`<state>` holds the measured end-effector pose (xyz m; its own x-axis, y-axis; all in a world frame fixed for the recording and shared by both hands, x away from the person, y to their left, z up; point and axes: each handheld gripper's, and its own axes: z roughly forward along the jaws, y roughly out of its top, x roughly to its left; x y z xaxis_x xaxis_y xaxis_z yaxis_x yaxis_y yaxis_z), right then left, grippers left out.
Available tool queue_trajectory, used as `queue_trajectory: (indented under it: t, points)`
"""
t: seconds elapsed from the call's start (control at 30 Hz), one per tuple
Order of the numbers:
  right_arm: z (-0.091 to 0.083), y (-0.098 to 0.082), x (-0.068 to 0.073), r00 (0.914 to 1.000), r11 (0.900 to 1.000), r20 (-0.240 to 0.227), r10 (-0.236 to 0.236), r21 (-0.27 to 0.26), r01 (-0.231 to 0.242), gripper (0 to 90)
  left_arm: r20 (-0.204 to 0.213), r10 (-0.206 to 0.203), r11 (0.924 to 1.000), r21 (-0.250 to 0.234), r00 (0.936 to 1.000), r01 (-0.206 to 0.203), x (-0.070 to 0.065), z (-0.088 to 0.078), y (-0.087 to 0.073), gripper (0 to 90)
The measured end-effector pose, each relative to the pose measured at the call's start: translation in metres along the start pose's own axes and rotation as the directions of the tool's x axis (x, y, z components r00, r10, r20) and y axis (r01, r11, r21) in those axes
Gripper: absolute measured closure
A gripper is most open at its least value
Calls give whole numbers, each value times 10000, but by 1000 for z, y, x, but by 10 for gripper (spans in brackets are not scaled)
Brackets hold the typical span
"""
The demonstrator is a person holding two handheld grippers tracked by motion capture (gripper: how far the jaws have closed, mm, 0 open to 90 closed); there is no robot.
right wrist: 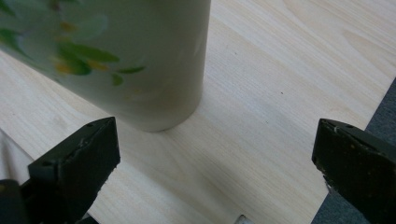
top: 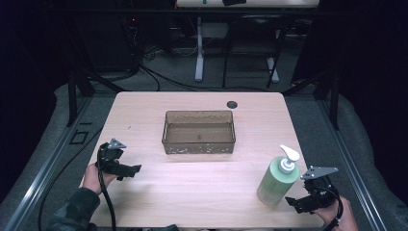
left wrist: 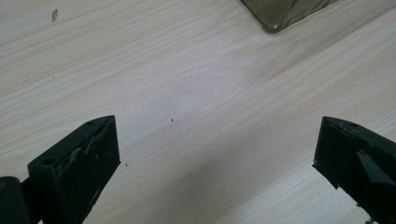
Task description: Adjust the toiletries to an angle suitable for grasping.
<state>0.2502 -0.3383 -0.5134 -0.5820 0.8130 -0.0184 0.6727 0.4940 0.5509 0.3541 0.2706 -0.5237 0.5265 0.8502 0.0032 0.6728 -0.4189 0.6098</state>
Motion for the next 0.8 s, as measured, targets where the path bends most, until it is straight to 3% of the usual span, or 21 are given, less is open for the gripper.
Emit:
queue_trajectory:
  t: [0.2, 0.53, 0.8]
  points:
    - [-2, 2, 4, 9996, 9998, -272, -115, -182, 110, 5, 70, 38, 10000, 51, 10000, -38, -1, 2, 1, 2]
    - [-10, 9, 13, 9978, 9947, -638, -175, -1019, 109, 4, 86, 3, 10000, -28, 10000, -3, -1, 0, 0, 2]
    - [-16, 17, 19, 9968, 9813, -748, -295, -1920, 147, 4, 119, -78, 9999, -112, 9999, 79, 0, -2, 1, 2]
